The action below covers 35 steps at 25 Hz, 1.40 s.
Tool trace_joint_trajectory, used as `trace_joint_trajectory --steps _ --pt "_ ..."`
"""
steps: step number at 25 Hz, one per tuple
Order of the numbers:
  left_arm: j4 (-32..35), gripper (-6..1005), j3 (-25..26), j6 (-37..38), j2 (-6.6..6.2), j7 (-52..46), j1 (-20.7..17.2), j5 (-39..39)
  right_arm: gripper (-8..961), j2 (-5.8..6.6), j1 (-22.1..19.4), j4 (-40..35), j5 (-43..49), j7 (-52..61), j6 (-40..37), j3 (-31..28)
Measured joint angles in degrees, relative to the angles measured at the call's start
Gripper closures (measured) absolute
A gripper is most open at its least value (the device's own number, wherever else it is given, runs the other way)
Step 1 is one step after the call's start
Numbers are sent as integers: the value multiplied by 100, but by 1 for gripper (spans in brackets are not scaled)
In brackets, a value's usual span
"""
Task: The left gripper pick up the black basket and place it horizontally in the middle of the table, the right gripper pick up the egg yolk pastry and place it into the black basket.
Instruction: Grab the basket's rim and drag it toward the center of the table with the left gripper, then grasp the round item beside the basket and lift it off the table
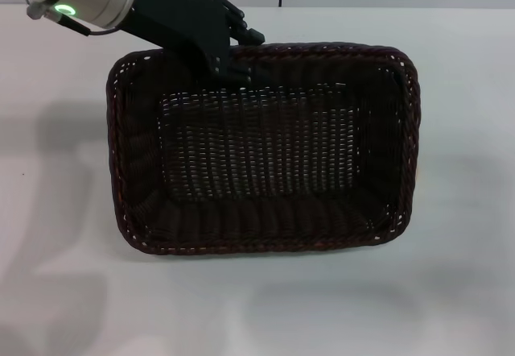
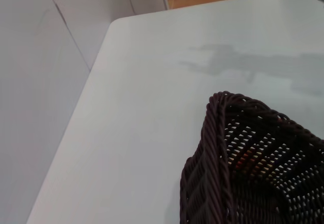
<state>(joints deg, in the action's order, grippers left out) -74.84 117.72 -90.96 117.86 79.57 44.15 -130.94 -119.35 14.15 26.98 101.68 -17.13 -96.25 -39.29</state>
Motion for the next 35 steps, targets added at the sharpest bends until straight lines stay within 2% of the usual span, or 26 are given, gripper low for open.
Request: trace_joint_trajectory --steps 2,7,8,9,18,23,25,28,31,33,34,35 --pt "-27 731 -5 104 2 17 -56 17 447 0 0 0 1 0 -21 0" --pt "-310 581 53 616 17 31 -319 308 447 0 -3 0 1 -1 -27 0" --pt "-310 581 53 616 17 31 -319 308 447 0 -18 0 1 -1 -23 0" --pt "-518 581 229 965 13 29 -555 774 448 -1 -32 0 1 -1 -13 0" --pt "-500 580 1577 1164 13 239 -1277 2988 448 -14 -249 116 -18 -2 7 222" --pt "18 593 1889 1315 26 530 -2098 4697 448 -12 -499 447 -38 -43 47 699" --pt "431 594 1930 1441 29 728 -2464 5557 448 -7 -591 620 -38 -47 89 945" --pt "1027 596 1959 1524 19 928 -2820 6468 447 -8 -656 780 -48 -33 183 1331" --pt "1593 598 2062 1530 31 1182 -3016 6789 447 -11 -674 975 -49 -18 413 1708" --pt "1696 599 2088 1530 36 1229 -3033 6808 448 -11 -659 1092 -49 -11 622 1893" --pt "2144 600 2201 1513 42 1469 -3070 6892 448 -13 -653 1122 -48 -4 700 1957" --pt "2285 600 2229 1510 35 1530 -3071 6903 448 -17 -642 1142 -49 14 811 2036"
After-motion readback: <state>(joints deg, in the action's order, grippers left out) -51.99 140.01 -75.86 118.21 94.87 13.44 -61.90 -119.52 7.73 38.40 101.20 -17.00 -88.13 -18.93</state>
